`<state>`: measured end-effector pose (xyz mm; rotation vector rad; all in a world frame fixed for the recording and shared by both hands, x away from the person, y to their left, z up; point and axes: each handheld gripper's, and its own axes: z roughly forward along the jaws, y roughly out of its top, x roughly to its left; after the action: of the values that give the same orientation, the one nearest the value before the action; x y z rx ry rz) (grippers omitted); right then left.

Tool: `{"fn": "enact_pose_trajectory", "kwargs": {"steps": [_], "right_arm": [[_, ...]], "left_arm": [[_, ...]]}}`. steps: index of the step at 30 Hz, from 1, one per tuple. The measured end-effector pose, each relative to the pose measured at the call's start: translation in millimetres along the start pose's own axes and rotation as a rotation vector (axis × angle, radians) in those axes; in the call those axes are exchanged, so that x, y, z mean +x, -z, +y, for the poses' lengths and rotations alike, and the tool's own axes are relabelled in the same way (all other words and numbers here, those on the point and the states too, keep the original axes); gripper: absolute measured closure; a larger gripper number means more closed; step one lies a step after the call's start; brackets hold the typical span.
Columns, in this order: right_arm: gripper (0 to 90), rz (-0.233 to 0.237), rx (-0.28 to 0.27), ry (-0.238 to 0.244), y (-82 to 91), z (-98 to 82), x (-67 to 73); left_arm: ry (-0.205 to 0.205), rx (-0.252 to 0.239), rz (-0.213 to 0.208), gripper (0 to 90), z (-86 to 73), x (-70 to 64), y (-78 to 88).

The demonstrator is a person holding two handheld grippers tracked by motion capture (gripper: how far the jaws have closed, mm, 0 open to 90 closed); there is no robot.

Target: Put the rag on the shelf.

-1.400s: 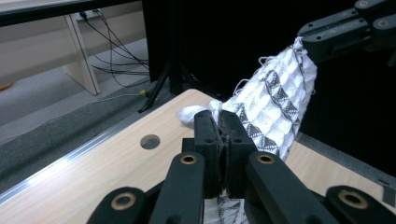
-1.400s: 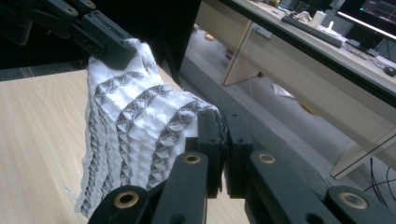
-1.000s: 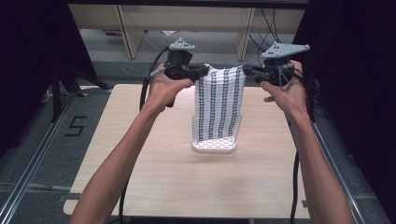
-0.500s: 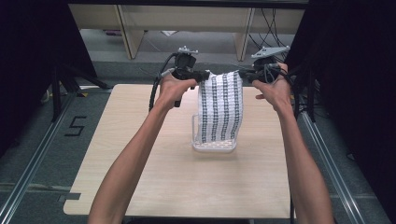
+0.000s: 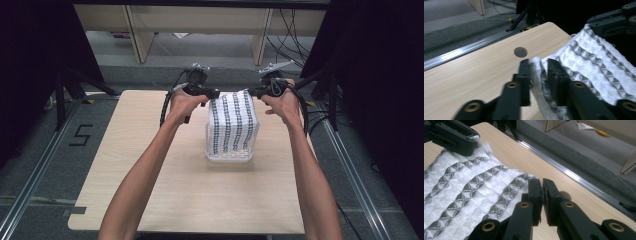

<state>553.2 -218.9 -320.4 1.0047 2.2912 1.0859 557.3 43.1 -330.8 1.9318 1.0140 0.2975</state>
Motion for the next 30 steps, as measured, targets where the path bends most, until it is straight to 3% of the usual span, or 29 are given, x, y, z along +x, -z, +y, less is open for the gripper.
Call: {"fn": "enact_pose_trajectory", "kwargs": {"steps": [1,3,4,6,7,10,13,14,16,17,21,23,24,30], "right_arm": [[75.6,0.007,0.022,-0.035,-0.1,-2.6,-2.3],[68.2,-0.006,0.032,-0.044,0.5,-4.0,-3.4],[67.0,-0.017,0.014,-0.072,-0.4,-4.7,-2.4],[65.3,-0.020,0.027,-0.070,2.0,-4.6,-3.8],[62.7,-0.021,0.026,-0.102,2.8,-4.7,-2.7],[57.4,-0.034,0.013,-0.112,5.5,-4.2,-5.3],[56.9,-0.037,0.001,-0.107,7.0,-4.1,-6.3],[56.6,-0.036,0.006,-0.127,8.9,-3.9,-5.5],[55.8,-0.044,-0.024,-0.100,10.0,-4.2,-8.9],[55.3,-0.043,-0.018,-0.117,12.3,-3.8,-8.0],[54.4,-0.067,-0.060,-0.121,21.6,-4.6,-8.9],[54.2,-0.060,-0.052,-0.105,24.2,-4.9,-10.1],[53.8,-0.062,-0.053,-0.124,27.2,-5.5,-8.8],[50.8,-0.060,-0.087,-0.122,39.0,-11.0,-5.8]], "left_arm": [[0.012,0.007,0.007,66.5,-0.7,1.2,0.2],[0.029,0.021,0.019,57.0,-0.7,2.4,1.0],[0.029,0.021,0.019,57.2,-0.7,2.4,1.0],[0.027,0.019,0.033,56.9,-0.7,4.3,3.9],[0.034,0.015,0.036,55.6,-0.5,4.9,5.4],[0.044,0.011,0.040,50.4,0.8,6.1,11.0],[0.048,0.000,0.054,49.5,2.0,7.5,17.5],[0.053,-0.003,0.055,49.1,2.5,8.4,19.8],[0.062,-0.012,0.064,47.8,3.0,10.5,25.2],[0.068,-0.020,0.066,47.7,3.1,11.0,27.8],[0.063,-0.029,0.085,45.0,2.2,12.9,42.4],[0.059,-0.035,0.092,44.4,1.6,12.7,46.1],[0.056,-0.034,0.095,43.9,0.9,12.6,48.9],[0.061,-0.052,0.110,39.5,-7.2,13.5,65.4]]}}
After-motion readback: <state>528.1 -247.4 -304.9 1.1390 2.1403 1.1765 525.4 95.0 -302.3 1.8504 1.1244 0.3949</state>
